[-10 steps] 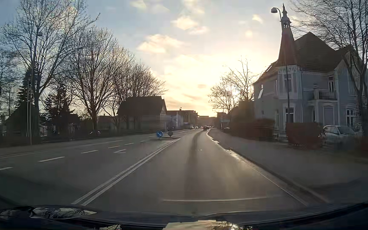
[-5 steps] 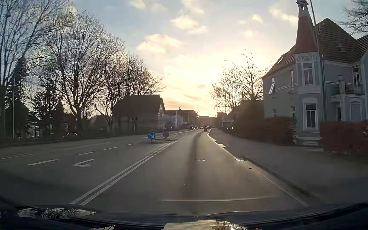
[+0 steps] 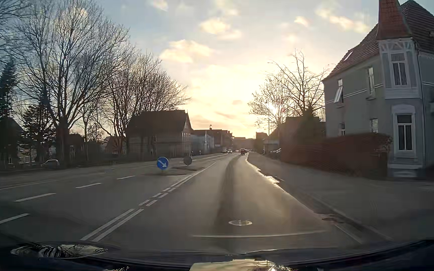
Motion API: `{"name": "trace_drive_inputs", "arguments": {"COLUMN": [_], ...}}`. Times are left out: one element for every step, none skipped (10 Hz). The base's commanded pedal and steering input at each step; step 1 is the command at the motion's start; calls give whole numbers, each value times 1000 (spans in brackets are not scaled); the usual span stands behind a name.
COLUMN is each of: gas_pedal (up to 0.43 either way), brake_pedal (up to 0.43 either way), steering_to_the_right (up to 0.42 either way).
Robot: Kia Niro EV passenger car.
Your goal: Follow the waypoints while adhering to traffic rules and regulations
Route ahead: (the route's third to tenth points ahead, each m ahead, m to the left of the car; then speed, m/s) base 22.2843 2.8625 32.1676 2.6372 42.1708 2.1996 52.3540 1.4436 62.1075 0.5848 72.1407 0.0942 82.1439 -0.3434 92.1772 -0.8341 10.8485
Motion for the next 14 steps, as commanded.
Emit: {"name": "trace_drive_inputs", "arguments": {"gas_pedal": [220,220,220,220,220,220,220,220,220,220,220,220,220,209], "brake_pedal": [0,0,0,0,0,0,0,0,0,0,0,0,0,0], "steering_to_the_right": [5,5,5,5,5,5,5,5,8,8,6,5,4,4]}}
